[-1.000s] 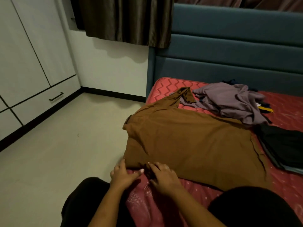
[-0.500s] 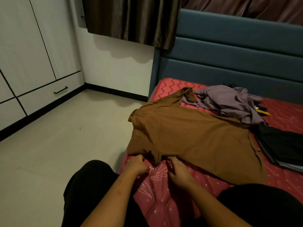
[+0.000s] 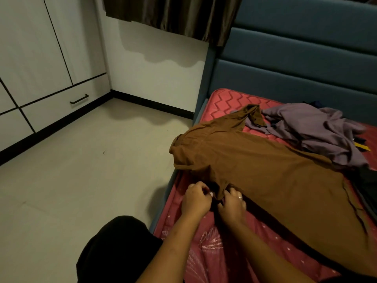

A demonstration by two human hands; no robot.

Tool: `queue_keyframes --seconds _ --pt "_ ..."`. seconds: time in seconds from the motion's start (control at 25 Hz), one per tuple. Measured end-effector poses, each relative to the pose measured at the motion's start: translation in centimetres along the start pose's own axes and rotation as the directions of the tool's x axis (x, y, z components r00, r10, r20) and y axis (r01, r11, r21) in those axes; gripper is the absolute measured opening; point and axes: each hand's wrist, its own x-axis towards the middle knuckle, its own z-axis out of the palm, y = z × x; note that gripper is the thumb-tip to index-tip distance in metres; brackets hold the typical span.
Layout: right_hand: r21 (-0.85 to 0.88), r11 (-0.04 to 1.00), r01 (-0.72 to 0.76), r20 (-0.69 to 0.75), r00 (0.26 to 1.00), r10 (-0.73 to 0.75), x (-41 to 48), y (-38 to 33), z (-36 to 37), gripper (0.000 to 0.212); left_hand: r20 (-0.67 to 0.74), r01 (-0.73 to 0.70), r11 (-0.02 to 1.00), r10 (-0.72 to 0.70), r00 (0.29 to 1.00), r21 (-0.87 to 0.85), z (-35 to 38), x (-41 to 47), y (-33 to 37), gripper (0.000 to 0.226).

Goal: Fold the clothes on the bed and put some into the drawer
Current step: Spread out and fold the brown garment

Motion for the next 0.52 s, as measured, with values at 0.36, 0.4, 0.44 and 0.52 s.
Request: queue_keyframes --seconds 0.36,0.4,0.44,0.52 --pt "0.762 0.584 -0.279 0.148 0.954 0.262 1.5 -5.7 -1.3 0.042 0.090 0.106 0.991 -0.099 0.991 -0.083 -1.7 0.4 -1.1 0.059" --pt "0.789 0.538 -0.296 0.153 0.943 0.295 1.9 -5.9 -1.6 0.033 0.084 0.091 0.992 -0.084 0.993 -0.089 -1.8 0.2 -1.2 0.058" --pt "0.787 0.532 -0.314 0.165 0.937 0.309 2.0 -6.0 -2.0 0.026 0.071 0.089 0.991 -0.082 0.994 -0.096 -2.1 0.0 -1.2 0.059" --pt "0.825 0.471 -0.312 0.195 0.940 0.282 2.5 -5.5 -2.9 0.023 0.077 0.112 0.988 -0.104 0.992 -0.109 -2.5 0.1 -1.4 0.078"
